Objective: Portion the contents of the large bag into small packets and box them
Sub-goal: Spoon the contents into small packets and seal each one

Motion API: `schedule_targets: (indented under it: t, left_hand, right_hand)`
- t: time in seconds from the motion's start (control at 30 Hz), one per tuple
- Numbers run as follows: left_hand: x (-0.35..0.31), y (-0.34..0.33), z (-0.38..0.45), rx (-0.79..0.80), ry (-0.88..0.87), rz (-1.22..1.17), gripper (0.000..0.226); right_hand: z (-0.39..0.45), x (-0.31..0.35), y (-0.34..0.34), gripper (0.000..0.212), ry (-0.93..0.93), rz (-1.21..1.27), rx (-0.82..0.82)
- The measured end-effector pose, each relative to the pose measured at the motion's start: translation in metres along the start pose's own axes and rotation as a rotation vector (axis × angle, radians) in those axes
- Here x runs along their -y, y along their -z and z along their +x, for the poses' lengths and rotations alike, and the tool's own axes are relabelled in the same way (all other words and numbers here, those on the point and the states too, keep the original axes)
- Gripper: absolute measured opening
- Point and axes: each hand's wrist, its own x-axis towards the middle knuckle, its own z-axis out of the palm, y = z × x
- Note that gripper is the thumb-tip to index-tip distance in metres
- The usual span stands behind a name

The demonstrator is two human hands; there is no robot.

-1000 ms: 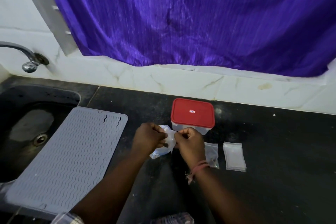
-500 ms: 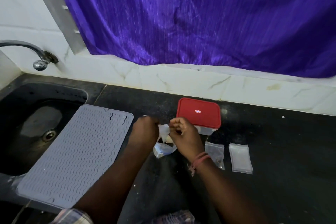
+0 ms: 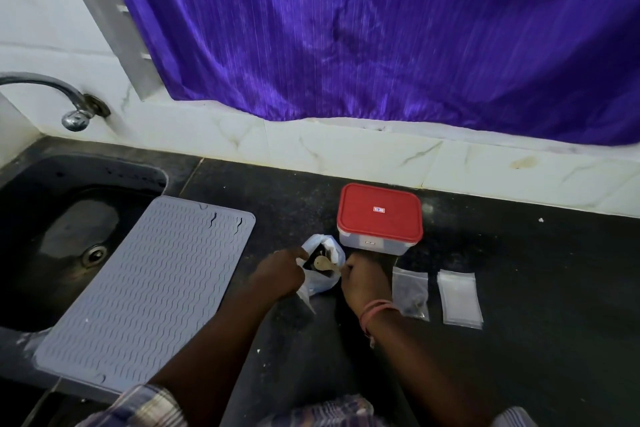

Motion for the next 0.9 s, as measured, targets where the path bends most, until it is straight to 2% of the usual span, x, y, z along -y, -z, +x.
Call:
schedule_targets:
  t: [0.07, 0.17, 0.27, 0.37, 0.47, 0.63, 0.77, 0.9]
  left_hand:
    - [0.003, -0.006, 0.002, 0.024, 0.006, 0.019, 0.048]
    - [0.01, -0.014, 0.009, 0.029, 0.044, 0.007, 0.046]
    - [0.006, -0.014, 0.006, -0.001, 0.051, 0.015, 0.051]
    - [0.007, -0.02, 0.009, -0.007, 0.054, -0.007, 0.055]
    - [0.01, -0.021, 0.012, -0.008, 0.039, -0.011, 0.049]
    - [0.018, -0.022, 0.02, -0.001, 0.042, -0.009, 0.051]
    - [0.022, -0.024, 0.025, 0.022, 0.039, -0.031, 0.052]
    - [0.026, -0.028, 0.032, 0.032, 0.046, -0.047, 0.052]
  right_hand:
    - [0.0, 0.004, 0.002, 0.018, 0.104, -0.042, -0.037]
    - [-0.006, 0.008, 0.002, 0.008, 0.308, -0.217, -0.13]
    - [-0.01, 0.001, -0.005, 0.025, 0.373, -0.261, -0.167]
    - [-0.007, -0.004, -0.01, 0.028, 0.416, -0.291, -0.157]
    - [-0.002, -0.002, -0.017, 0.013, 0.382, -0.201, -0.064]
    - [0.002, 0.002, -0.02, 0.02, 0.292, 0.054, -0.086]
    - [0.009, 0.0, -0.022, 0.02, 0.091, 0.268, -0.134]
    - [0.014, 0.002, -0.019, 0.019, 0.045, 0.333, -0.078]
